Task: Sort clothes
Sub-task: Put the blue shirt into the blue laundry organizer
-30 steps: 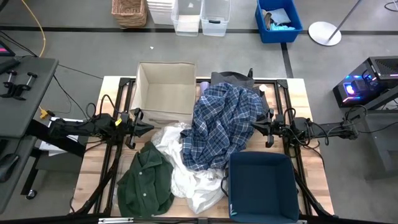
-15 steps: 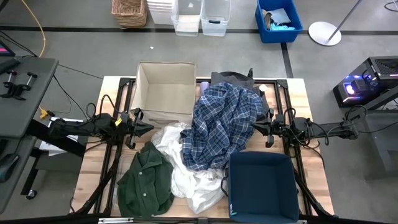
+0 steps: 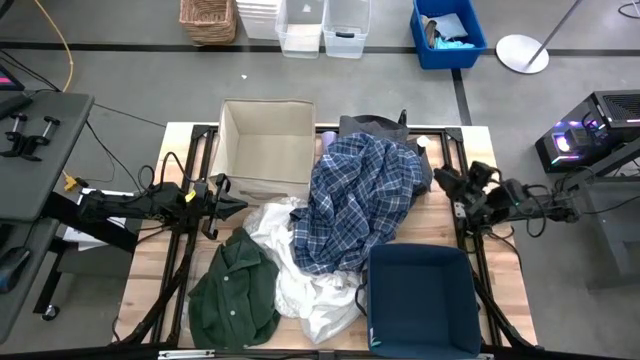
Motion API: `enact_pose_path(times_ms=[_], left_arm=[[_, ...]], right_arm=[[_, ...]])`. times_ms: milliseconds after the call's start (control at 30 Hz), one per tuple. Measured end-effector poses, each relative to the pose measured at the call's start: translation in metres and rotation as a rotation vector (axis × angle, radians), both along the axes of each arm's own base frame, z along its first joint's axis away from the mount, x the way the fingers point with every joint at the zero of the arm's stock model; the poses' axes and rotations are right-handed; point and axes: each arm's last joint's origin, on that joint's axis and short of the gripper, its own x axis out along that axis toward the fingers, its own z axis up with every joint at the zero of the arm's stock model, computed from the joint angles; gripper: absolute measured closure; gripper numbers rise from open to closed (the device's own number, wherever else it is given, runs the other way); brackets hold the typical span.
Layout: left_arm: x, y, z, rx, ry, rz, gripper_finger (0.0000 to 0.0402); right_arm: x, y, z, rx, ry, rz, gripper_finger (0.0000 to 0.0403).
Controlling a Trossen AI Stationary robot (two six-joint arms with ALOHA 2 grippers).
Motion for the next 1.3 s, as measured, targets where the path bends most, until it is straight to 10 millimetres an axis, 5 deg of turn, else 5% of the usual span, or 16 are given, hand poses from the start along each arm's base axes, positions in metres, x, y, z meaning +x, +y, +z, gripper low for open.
enact_pose_path(times_ms=[200, 367, 567, 733, 967, 1200, 1300], left_arm=[[0.0, 0.0, 0.0, 0.0, 0.001, 0.0, 0.0401], [0.0, 0.0, 0.0, 0.0, 0.002, 0.0, 0.0401], [0.0, 0.0, 0.0, 0.0, 0.003, 0.0, 0.0401], [0.0, 0.0, 0.0, 0.0, 0.003, 0.0, 0.0401], [0.0, 0.0, 0.0, 0.0, 0.003, 0.0, 0.0401], [0.0, 0.0, 0.0, 0.0, 0.003, 0.0, 0.0401], [0.0, 0.0, 0.0, 0.0, 0.003, 0.0, 0.0401]], right_arm=[[0.038, 0.0, 0.05, -0.171, 0.428, -0.134, 0.0369], [0.096, -0.008, 0.078, -0.349, 0.832, -0.146, 0.0258], [0.149, -0.036, 0.075, -0.332, 1.451, -0.122, 0.0125], [0.182, -0.055, 0.063, -0.311, 1.798, 0.124, 0.0085], [0.228, -0.067, 0.033, -0.467, 2.033, 0.213, 0.0082], [0.263, -0.077, -0.03, -0.545, 2.19, 0.262, 0.0085], [0.271, -0.079, -0.057, -0.489, 2.254, 0.273, 0.0125]])
